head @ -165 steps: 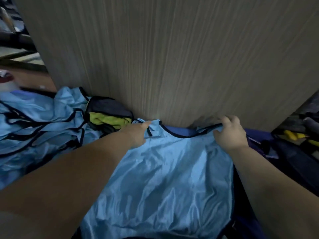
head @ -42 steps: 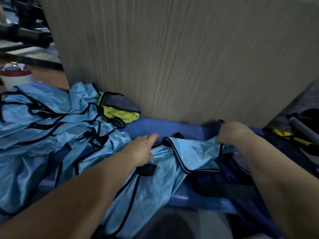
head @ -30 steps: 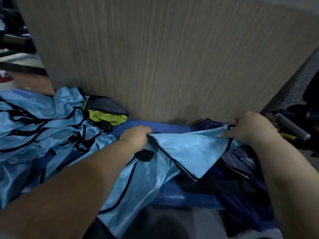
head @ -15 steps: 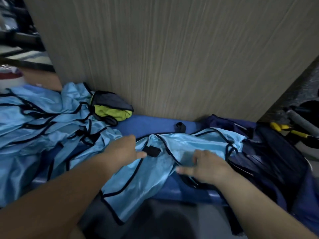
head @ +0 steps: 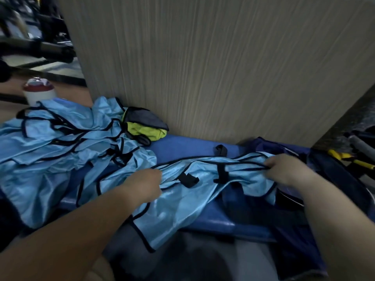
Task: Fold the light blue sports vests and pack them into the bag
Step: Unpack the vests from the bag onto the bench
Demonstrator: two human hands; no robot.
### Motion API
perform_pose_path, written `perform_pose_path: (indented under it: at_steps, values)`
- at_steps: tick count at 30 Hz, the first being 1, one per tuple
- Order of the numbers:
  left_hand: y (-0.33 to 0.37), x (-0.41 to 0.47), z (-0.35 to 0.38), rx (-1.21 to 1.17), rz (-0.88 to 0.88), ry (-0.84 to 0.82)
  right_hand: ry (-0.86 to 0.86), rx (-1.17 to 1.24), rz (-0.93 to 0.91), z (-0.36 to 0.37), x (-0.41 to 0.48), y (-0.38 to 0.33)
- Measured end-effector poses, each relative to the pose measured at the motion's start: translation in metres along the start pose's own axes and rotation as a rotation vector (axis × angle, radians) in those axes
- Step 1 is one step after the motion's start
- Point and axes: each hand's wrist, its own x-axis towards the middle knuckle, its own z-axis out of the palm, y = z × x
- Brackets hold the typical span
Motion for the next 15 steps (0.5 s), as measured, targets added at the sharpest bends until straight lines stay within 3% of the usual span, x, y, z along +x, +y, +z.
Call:
perform_pose_path:
  at_steps: [6,8,11,15]
  values:
    - [-0.022,0.011,-0.005,-0.186,-0.083,0.123,0.368,0.24,0.131,-0.03,0.04,0.003]
    - [-0.026,0.015,-0.002,-0.156,-0.102,0.141,0.311,0.191,0.131,-0.019,0.058,-0.007]
    - [-0.03,0.021,0.009,-0.035,-0.072,0.156,0.022,-0.036,0.213,0.007,0.078,-0.013]
    - [-0.034,0.028,0.016,0.078,-0.071,0.147,0.085,-0.237,0.315,0.03,0.062,-0.006]
